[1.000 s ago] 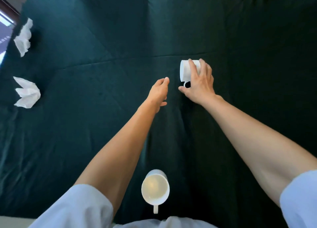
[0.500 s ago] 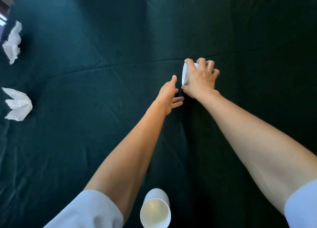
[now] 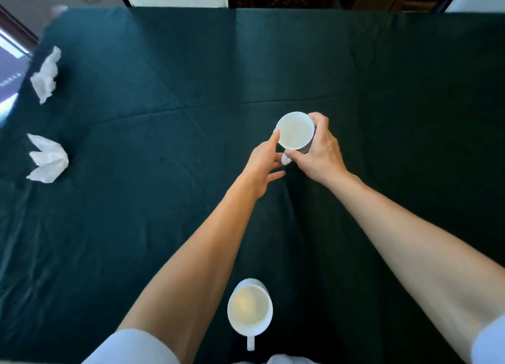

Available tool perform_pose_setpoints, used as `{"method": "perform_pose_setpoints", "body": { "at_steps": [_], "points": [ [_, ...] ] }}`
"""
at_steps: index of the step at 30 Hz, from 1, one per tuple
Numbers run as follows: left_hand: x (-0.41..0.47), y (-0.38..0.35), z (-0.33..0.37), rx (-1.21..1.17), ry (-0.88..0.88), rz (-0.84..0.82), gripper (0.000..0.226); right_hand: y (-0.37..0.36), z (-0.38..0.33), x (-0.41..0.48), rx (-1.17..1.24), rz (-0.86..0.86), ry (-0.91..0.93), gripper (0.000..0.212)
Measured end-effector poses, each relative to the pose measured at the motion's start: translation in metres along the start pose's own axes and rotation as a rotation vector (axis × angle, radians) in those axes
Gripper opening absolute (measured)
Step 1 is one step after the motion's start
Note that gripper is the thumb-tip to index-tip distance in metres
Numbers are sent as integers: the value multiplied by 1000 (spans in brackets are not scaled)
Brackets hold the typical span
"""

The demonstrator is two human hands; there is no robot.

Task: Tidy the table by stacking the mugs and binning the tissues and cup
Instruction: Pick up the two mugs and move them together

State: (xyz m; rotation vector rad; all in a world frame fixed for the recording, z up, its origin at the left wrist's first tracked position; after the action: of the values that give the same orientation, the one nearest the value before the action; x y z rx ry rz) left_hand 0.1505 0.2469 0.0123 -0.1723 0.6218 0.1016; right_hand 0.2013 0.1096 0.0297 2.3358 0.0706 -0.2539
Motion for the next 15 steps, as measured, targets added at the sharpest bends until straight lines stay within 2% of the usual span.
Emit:
{"method": "perform_pose_setpoints", "body": {
  "at_steps": [6, 11, 15],
  "points": [
    [-74, 2, -10, 171, -101, -69, 42, 17, -1, -73, 59, -24, 34, 82],
    [-129, -3, -28, 172, -122, -83, 34, 28, 8, -128, 73, -8, 25, 84],
    [-162, -13, -45, 170, -110, -111, 36, 36, 24, -162, 128, 28, -30, 89]
  ]
}}
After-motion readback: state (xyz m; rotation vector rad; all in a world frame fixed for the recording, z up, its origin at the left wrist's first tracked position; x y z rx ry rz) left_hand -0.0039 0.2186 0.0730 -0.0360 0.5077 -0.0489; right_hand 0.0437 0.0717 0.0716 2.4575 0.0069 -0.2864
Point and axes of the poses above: each hand's wrist, its own x-axis towards the middle knuckle, its own y-axis out of the back of the hand, z = x × y, the point moved 6 cm from there along x, towards the middle knuckle, and after that the axes turned 10 degrees about -y, right-handed, at the moved point
